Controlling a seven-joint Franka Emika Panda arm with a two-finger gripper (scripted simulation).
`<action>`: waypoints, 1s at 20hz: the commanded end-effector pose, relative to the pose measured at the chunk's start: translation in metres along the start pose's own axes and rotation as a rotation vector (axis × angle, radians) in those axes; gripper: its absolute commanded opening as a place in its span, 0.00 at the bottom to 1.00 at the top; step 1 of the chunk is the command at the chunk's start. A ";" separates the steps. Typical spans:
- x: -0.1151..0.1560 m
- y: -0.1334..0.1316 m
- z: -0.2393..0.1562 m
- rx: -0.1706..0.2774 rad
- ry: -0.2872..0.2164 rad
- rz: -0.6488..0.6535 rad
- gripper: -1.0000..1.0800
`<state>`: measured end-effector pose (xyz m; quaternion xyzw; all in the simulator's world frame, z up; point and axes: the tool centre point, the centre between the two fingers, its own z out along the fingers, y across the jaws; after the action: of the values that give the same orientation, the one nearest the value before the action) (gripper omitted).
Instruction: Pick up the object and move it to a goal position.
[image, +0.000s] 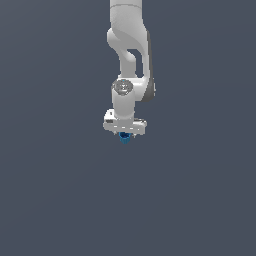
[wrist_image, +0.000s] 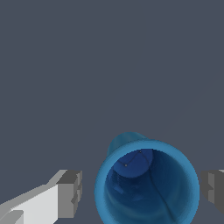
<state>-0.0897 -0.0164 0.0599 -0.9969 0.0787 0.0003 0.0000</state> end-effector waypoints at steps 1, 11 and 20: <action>0.000 0.000 0.010 0.000 0.000 0.000 0.96; 0.000 0.000 0.020 0.000 0.000 0.001 0.00; 0.000 0.000 0.018 0.000 0.001 0.001 0.00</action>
<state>-0.0897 -0.0164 0.0412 -0.9969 0.0790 0.0000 0.0001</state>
